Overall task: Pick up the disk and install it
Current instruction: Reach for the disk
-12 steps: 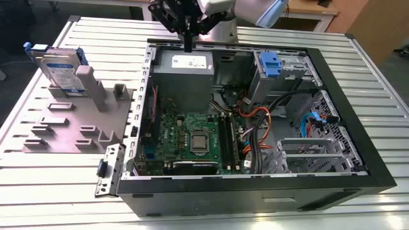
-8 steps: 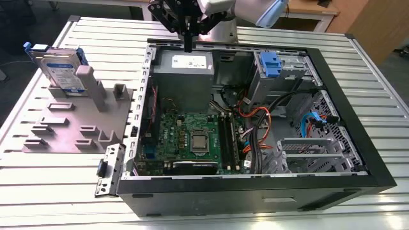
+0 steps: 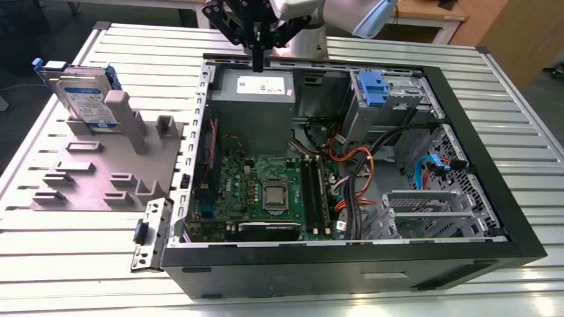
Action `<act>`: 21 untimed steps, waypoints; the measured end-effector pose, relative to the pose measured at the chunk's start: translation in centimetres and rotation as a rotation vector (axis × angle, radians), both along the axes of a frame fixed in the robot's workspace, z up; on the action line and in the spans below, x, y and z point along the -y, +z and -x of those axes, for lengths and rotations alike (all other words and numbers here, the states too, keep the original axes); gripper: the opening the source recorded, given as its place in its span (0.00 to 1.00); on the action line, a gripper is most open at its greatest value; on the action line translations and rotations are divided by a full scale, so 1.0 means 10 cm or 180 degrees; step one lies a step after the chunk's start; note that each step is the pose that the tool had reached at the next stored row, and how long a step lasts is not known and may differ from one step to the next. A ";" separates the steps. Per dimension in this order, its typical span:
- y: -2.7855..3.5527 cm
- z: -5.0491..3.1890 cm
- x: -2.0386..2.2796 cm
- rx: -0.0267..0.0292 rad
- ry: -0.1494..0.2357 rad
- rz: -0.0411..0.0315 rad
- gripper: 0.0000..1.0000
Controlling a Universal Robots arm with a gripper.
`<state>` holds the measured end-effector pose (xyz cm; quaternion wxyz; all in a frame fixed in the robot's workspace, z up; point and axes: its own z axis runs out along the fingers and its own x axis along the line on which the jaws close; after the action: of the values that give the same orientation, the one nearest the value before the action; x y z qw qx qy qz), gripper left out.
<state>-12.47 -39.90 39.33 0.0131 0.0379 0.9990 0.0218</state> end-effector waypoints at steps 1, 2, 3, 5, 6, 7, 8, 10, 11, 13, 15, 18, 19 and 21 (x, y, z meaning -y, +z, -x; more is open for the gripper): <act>0.000 0.008 0.000 0.0000 0.0000 0.0000 0.11; 0.001 0.017 0.000 0.0000 0.0000 0.0000 0.11; 0.001 0.029 0.000 0.0000 0.0001 0.0000 0.11; 0.001 0.066 0.000 0.0000 0.0001 0.0000 0.11; 0.000 0.083 0.000 0.0000 0.0000 0.0000 0.11; 0.000 0.095 -0.001 0.0000 0.0000 0.0000 0.11; 0.000 0.100 -0.002 0.0000 0.0000 0.0000 0.11; 0.000 0.102 -0.002 0.0000 0.0000 0.0000 0.11; 0.001 0.102 -0.001 -0.0001 0.0001 0.0001 0.11; 0.000 0.103 -0.001 0.0000 0.0000 0.0000 0.11; 0.000 0.103 -0.001 0.0000 0.0000 0.0000 0.11; 0.000 0.108 -0.001 0.0000 0.0000 0.0001 0.11; 0.000 0.110 -0.001 0.0000 0.0000 0.0000 0.11; 0.000 0.120 -0.001 0.0000 0.0000 0.0000 0.11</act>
<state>-13.66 -39.89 39.32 0.0131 0.0379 0.9990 0.0217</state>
